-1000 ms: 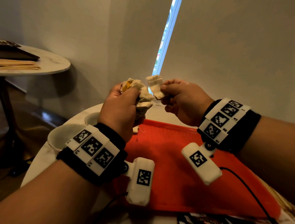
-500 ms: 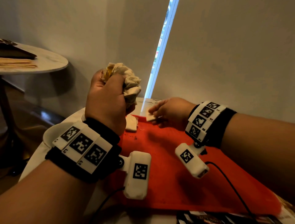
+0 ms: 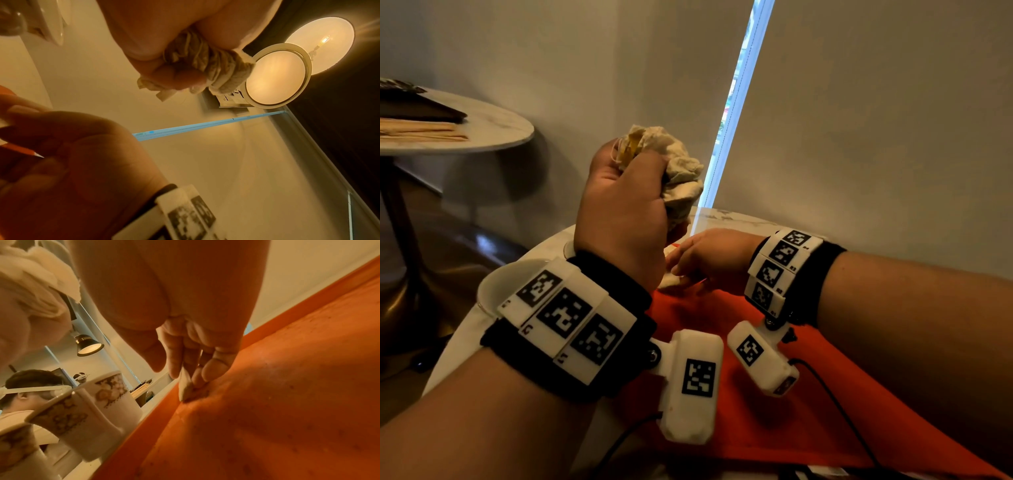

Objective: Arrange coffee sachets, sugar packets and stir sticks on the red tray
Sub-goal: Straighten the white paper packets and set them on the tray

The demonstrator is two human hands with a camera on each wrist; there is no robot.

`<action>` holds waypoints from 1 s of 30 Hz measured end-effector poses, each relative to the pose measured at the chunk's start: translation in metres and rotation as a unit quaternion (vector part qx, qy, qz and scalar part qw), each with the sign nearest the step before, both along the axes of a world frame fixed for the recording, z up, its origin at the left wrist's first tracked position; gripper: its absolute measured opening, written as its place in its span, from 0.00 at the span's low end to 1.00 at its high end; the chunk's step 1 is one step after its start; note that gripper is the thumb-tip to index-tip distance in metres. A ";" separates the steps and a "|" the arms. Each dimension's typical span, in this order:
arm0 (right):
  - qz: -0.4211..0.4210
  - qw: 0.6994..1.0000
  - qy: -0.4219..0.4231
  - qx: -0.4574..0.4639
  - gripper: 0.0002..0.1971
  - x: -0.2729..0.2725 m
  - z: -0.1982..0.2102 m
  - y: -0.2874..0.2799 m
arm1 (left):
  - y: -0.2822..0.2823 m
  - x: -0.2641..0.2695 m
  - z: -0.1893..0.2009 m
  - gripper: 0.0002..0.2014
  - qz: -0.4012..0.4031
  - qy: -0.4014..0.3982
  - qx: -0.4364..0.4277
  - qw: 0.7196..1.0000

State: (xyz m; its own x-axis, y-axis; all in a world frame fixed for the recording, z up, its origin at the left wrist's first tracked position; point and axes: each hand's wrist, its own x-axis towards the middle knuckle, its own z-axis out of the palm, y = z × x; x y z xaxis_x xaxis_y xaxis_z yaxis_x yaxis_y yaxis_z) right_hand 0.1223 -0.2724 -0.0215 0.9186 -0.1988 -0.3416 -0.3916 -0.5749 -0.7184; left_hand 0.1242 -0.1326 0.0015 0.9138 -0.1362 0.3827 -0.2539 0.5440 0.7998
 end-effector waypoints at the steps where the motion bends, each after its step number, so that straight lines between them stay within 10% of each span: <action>1: 0.007 1.000 0.001 -0.012 0.18 0.003 -0.002 -0.002 | 0.000 -0.002 0.001 0.13 -0.004 -0.003 -0.002 1.000; 30: 0.123 0.974 0.047 -0.184 0.22 0.004 -0.003 0.000 | -0.002 -0.007 -0.002 0.06 -0.050 0.057 -0.017 0.997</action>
